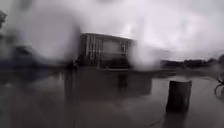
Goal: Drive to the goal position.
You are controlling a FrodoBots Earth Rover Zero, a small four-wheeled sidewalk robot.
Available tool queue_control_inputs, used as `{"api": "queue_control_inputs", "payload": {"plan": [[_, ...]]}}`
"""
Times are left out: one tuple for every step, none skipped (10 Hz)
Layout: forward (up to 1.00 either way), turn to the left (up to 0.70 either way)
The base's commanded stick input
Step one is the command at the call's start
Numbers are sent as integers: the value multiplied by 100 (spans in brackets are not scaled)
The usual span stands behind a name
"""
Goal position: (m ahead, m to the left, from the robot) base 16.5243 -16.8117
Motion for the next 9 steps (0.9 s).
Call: {"api": "queue_control_inputs", "payload": {"plan": [[70, -19], [70, -19], [70, -19], [70, -19], [70, -19], [70, -19], [70, -19], [70, -19], [70, -19]]}}
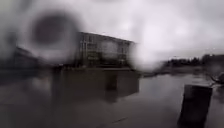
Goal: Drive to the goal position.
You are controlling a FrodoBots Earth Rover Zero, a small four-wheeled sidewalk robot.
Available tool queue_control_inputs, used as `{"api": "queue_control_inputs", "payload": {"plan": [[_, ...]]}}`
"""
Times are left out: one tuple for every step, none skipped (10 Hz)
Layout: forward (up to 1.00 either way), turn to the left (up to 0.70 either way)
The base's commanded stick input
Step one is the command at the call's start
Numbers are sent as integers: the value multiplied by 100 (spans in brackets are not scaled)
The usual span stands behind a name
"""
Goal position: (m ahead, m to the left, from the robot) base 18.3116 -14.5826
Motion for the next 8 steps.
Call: {"api": "queue_control_inputs", "payload": {"plan": [[70, -19], [70, -21], [70, -23], [70, -25], [70, -34], [70, -35], [70, -35], [70, -35]]}}
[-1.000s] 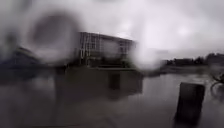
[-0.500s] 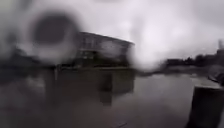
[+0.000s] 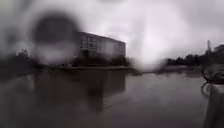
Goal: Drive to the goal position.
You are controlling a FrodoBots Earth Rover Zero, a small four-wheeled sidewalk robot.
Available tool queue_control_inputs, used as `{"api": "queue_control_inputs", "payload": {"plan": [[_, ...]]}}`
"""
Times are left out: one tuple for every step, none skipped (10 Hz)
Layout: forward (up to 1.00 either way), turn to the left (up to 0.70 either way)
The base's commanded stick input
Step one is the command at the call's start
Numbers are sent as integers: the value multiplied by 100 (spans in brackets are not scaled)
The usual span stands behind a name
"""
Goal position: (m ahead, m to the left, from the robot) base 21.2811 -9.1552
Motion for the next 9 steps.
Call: {"api": "queue_control_inputs", "payload": {"plan": [[70, -35], [70, -35], [70, -35], [70, -35], [70, -35], [70, -35], [70, -35], [70, -35], [70, -29]]}}
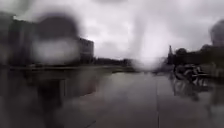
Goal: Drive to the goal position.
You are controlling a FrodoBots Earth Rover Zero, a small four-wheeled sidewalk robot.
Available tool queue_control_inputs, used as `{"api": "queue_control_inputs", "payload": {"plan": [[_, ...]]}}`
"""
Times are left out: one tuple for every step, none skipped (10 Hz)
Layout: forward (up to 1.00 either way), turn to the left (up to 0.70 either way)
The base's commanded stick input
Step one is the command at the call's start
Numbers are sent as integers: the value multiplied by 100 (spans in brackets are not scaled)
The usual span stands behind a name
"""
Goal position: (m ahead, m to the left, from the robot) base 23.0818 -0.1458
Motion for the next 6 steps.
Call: {"api": "queue_control_inputs", "payload": {"plan": [[70, -7], [70, 0], [70, 0], [70, 0], [70, 0], [70, 0]]}}
